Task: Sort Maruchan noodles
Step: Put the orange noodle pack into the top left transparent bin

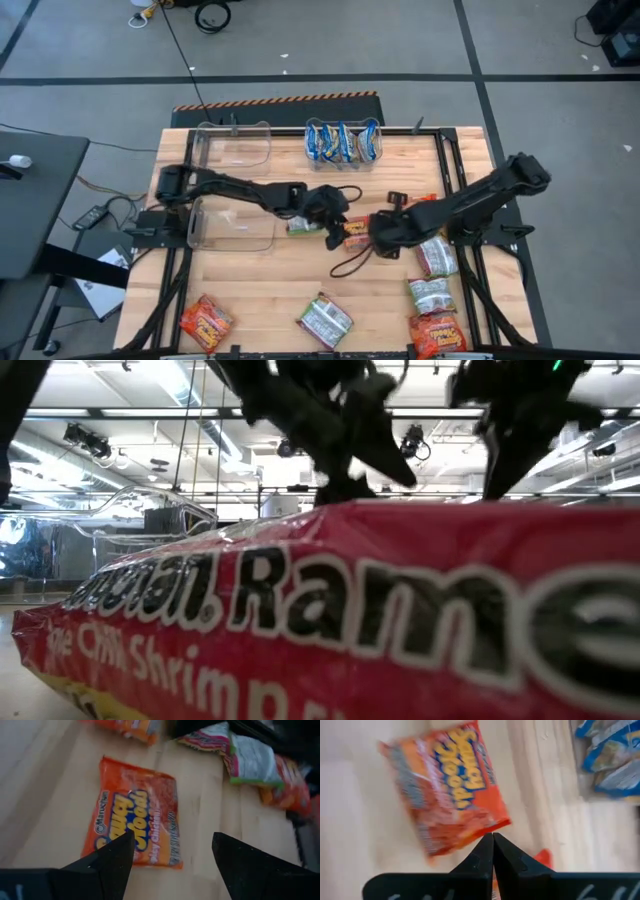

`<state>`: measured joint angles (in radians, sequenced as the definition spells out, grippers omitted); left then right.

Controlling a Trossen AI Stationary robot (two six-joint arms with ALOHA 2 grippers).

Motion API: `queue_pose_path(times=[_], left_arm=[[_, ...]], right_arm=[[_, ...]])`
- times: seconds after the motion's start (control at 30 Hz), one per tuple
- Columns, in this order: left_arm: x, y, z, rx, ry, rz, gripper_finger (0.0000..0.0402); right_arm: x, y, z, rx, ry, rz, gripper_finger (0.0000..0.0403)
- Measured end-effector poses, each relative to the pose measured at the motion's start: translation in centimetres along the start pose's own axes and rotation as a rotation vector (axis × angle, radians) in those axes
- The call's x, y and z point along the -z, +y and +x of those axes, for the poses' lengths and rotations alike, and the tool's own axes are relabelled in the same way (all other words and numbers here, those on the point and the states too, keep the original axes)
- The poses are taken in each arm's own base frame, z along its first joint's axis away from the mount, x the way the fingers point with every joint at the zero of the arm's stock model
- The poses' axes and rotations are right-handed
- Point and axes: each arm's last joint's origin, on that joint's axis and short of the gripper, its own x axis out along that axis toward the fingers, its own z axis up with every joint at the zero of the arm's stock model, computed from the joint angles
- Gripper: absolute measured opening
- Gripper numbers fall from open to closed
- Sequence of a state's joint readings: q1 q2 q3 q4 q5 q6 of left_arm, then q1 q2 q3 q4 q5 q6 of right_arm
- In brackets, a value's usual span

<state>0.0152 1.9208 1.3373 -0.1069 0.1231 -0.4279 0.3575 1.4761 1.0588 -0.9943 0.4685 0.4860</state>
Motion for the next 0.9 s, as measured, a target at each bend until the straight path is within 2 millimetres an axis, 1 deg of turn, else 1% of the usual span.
queue_pose_path(times=[0.07, 0.2, 0.3, 0.43, 0.53, 0.67, 0.8, 0.9], left_arm=[[-0.3, 1.8, 0.7, 0.021, 0.007, -0.071, 0.0272], [-0.6, 4.5, 1.9, 0.041, 0.006, -0.148, 0.0272], [0.0, 5.7, 3.1, 0.057, 0.04, -0.183, 0.0272], [1.0, 6.7, 4.6, 0.066, 0.075, -0.231, 0.0272], [1.6, 6.7, 5.3, 0.056, 0.084, -0.237, 0.0265], [2.5, 6.1, 5.9, 0.029, 0.11, -0.271, 0.0238], [3.1, 4.9, 6.4, 0.01, 0.106, -0.249, 0.0195], [3.6, 4.0, 6.6, 0.0, 0.105, -0.227, 0.0154]], right_arm=[[0.6, -0.1, -1.7, -0.055, -0.044, 0.082, 0.0016], [1.8, -0.8, -5.1, -0.151, -0.149, 0.229, 0.003], [2.6, -1.8, -7.1, -0.201, -0.231, 0.336, 0.0041], [3.3, -2.9, -8.7, -0.216, -0.321, 0.439, 0.0054], [3.5, -3.5, -9.1, -0.212, -0.355, 0.479, 0.0058], [3.5, -3.5, -9.2, -0.211, -0.359, 0.48, 0.0059], [3.5, -3.4, -9.1, -0.204, -0.357, 0.471, 0.0059], [3.4, -3.6, -9.0, -0.185, -0.367, 0.462, 0.0059]])
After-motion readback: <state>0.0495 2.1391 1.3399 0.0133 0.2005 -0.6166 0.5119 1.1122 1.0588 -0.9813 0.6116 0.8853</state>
